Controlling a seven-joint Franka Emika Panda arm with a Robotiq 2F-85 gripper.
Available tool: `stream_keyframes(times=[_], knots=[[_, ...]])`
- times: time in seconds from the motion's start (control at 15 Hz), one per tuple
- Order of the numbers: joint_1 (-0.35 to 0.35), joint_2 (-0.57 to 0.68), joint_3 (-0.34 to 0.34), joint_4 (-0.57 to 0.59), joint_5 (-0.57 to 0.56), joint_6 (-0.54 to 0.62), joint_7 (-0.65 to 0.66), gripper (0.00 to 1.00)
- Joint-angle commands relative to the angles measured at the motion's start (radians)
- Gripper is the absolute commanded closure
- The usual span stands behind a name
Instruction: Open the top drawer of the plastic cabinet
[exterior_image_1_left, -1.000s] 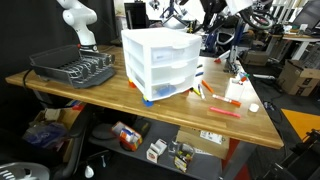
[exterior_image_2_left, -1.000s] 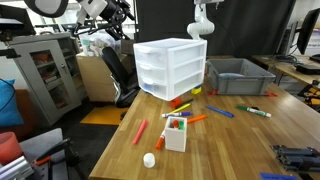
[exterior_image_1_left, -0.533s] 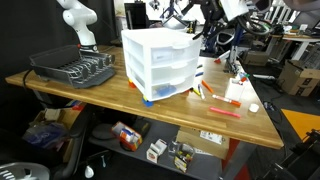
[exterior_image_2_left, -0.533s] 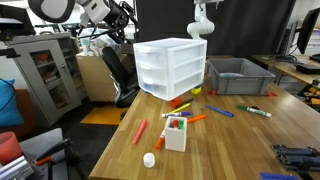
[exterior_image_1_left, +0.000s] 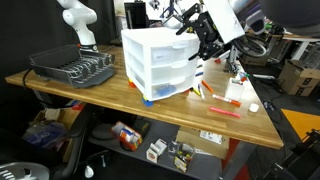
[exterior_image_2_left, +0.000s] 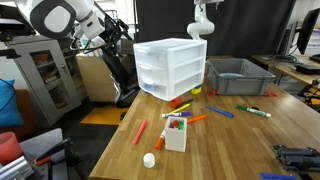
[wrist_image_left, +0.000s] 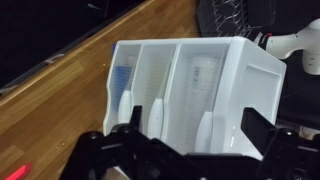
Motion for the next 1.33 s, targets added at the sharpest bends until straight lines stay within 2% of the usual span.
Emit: stream_keyframes(times=[0.0,0.33,0.8,1.27], knots=[[-0.024,0.029,-0.042,0.019,-0.112,0.001,0.071,0.00],[-0.047,0.049,-0.097,0.050,-0.206,0.007,0.124,0.00],[-0.057,0.066,-0.101,0.047,-0.366,0.007,0.279,0.00],[-0.075,0.038,-0.128,0.037,-0.401,0.000,0.291,0.00]])
